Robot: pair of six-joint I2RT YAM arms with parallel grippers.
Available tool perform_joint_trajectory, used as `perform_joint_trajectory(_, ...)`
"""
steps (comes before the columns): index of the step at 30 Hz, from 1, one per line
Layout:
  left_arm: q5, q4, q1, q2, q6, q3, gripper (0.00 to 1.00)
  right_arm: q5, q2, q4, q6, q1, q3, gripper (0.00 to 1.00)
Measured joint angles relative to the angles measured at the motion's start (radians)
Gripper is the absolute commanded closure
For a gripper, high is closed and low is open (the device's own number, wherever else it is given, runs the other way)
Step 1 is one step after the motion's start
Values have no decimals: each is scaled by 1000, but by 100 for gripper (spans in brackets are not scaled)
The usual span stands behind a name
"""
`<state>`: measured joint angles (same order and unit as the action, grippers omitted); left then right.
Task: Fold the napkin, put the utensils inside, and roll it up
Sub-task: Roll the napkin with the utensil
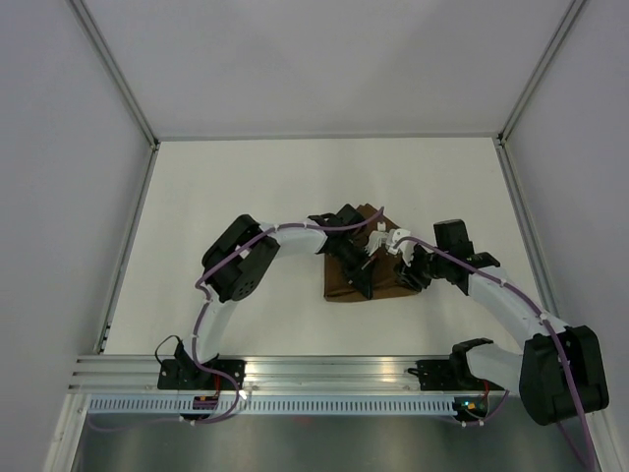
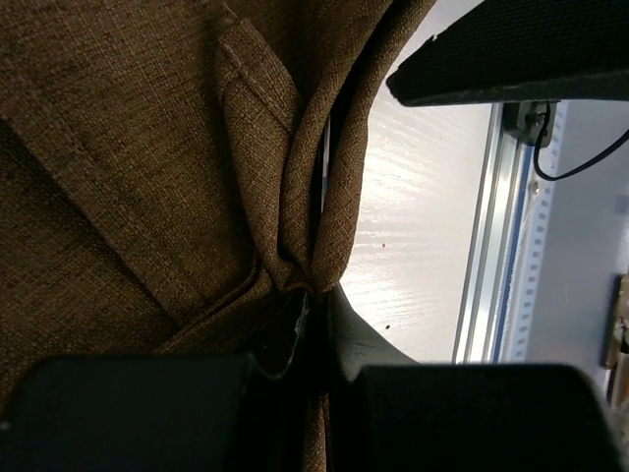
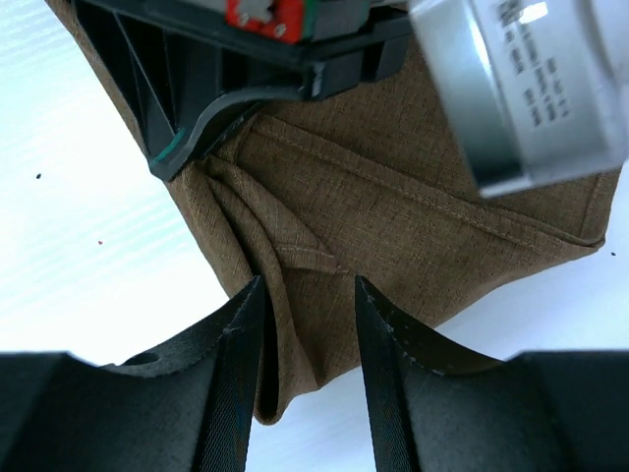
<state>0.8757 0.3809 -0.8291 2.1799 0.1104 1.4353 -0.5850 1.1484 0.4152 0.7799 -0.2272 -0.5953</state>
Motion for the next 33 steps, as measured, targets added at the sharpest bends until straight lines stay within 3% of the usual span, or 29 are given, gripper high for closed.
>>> perform_joint_trajectory(10, 103, 43, 32, 55, -48, 33, 98, -21, -53, 36, 75, -24, 11, 52)
perform_joint_trajectory(22, 198, 74, 69, 108, -97, 58, 98, 61, 1, -17, 87, -305, 46, 53)
perform_joint_trajectory(33, 224, 95, 77, 131, -121, 76, 98, 145, 22, -126, 80, -396, 109, 53)
